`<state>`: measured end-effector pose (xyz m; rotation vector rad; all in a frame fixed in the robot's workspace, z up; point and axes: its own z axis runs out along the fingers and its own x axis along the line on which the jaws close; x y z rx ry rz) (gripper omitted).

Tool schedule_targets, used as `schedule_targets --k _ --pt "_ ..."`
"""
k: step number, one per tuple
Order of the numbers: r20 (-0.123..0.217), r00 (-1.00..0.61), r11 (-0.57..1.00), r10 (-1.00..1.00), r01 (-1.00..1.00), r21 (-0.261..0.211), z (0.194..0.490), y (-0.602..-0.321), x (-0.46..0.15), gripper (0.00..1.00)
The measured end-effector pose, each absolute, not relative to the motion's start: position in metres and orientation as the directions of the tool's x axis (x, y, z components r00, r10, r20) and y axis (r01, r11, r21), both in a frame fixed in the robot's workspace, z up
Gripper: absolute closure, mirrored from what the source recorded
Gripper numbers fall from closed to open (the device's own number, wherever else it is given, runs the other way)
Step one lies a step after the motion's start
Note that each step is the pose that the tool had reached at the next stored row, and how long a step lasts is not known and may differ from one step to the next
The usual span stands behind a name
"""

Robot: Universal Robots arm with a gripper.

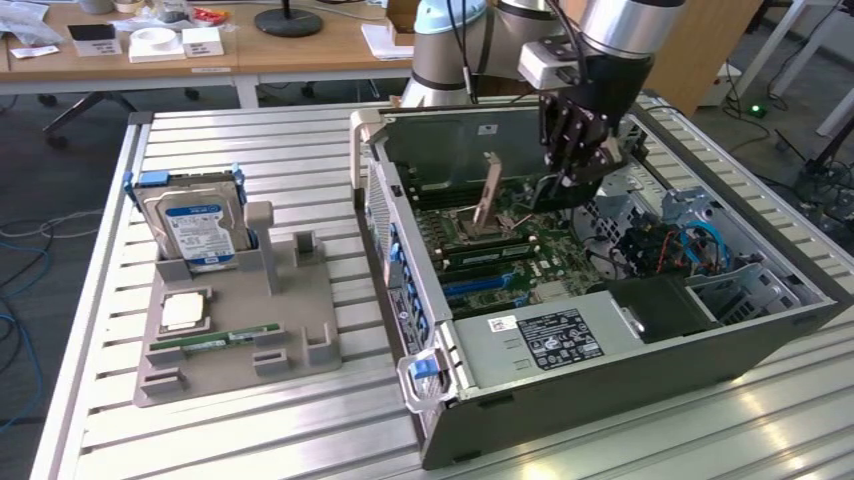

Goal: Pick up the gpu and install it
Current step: 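Insert the gpu into the slot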

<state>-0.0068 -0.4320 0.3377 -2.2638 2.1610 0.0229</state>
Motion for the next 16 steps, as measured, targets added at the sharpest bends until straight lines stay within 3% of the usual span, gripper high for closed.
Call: schedule_targets --k 16 --pt "-0.02 0.003 -0.003 -1.0 -1.0 0.001 0.332 -0.444 -0.016 0.74"
